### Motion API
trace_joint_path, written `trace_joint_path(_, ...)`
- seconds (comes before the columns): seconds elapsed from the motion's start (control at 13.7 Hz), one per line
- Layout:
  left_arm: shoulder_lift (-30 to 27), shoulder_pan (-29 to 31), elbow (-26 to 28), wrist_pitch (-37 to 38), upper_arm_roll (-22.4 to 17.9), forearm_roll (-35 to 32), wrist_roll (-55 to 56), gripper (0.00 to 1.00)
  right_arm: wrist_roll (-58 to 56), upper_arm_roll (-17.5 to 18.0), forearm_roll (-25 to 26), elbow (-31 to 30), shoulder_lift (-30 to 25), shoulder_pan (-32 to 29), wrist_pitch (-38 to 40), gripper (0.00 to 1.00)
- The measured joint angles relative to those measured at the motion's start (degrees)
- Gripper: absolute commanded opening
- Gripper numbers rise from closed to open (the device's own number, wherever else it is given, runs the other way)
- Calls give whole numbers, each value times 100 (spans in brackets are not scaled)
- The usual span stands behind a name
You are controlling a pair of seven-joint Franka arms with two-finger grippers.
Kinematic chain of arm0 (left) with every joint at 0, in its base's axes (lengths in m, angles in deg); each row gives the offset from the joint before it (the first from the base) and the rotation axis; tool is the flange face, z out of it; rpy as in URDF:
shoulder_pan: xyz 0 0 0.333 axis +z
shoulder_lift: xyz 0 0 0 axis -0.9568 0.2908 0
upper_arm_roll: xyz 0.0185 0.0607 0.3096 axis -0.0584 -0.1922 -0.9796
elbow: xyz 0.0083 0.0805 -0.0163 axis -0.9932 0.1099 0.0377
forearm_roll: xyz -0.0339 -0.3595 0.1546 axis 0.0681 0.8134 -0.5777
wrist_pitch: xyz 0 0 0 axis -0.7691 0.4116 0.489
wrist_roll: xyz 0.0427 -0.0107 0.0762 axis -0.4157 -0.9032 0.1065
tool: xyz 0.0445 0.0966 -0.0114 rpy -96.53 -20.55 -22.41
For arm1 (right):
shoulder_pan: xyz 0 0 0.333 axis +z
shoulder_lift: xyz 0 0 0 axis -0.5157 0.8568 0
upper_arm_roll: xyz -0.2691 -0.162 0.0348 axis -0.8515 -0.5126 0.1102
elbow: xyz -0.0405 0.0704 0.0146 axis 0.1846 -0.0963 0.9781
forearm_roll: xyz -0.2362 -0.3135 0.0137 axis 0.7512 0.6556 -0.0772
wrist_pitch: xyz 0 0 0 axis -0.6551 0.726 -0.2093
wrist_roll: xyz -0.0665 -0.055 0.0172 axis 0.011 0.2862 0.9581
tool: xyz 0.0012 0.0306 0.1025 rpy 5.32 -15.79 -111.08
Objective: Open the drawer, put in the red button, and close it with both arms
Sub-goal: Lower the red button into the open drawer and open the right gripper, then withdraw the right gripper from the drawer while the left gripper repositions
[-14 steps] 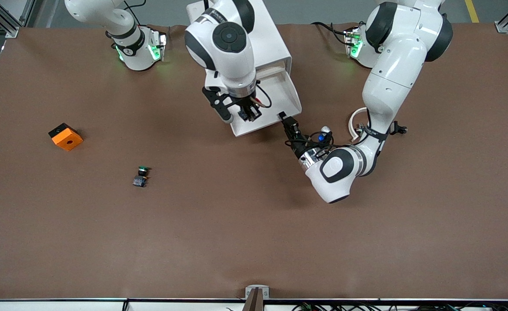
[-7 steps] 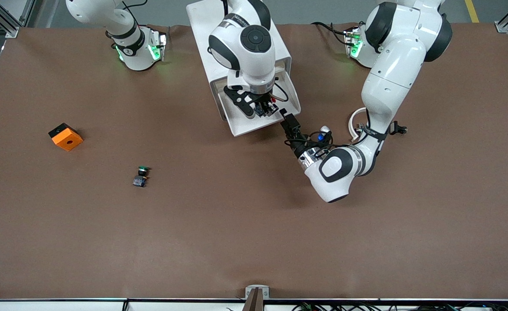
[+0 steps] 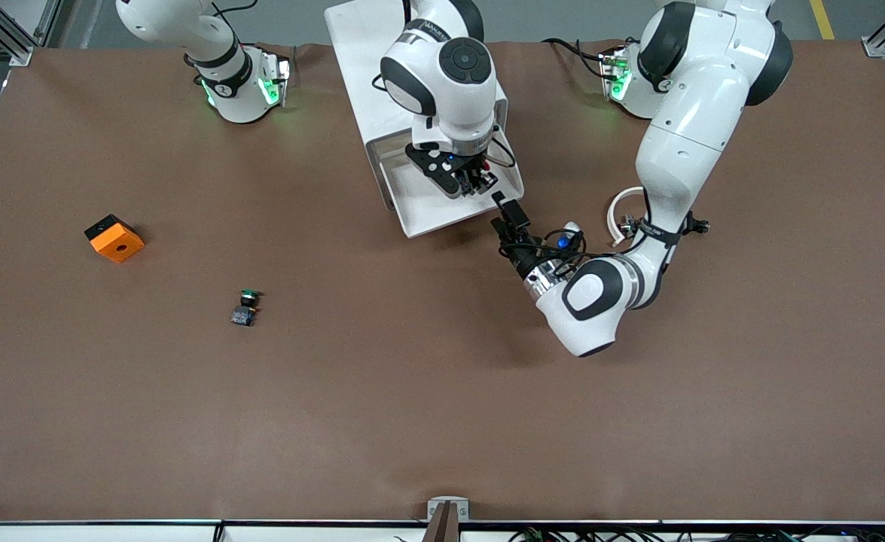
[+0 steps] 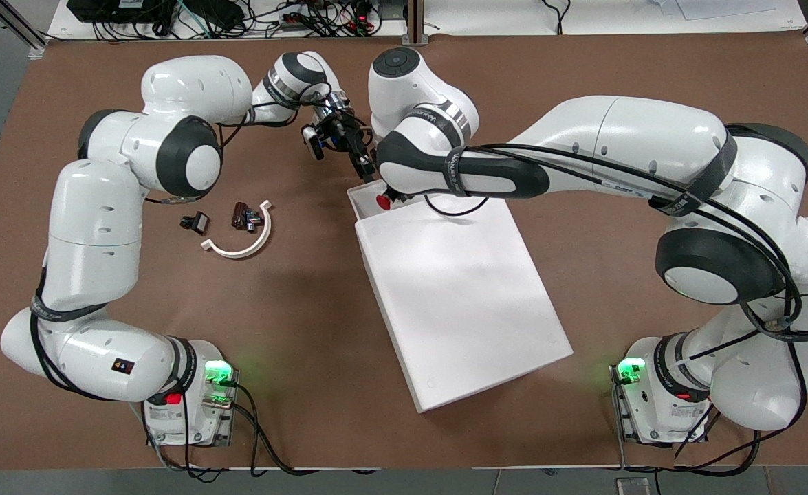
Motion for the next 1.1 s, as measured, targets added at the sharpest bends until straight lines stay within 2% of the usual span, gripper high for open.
trace_joint_path(0.07, -54, 32, -7, 0, 0, -92, -119, 100, 0, 0, 0, 1, 0, 8, 0, 7)
trace_joint_path(0.15, -115, 53, -8, 0, -2, -181, -260, 100, 0, -1, 3, 2, 0, 13, 3, 40)
trace_joint_path(0.22, -172, 65, -10, 0, -3, -277, -433, 100, 0, 0, 5, 4, 0, 23, 6, 99)
trace_joint_path(0.58, -405, 99, -25, -3, -20, -810, -1551, 100, 4, -1, 239, 16, 3, 104, 19, 100)
trace_joint_path(0.8, -524, 136, -187, -109, -39, -1393, -2467, 100, -28, -12, 355, 57, 4, 128, 20, 100)
trace_joint_path(1.1, -719, 96, -348, -644, -38, -2178, -3730, 100, -1017, -173, 386, 367, 3, -33, 369, 100)
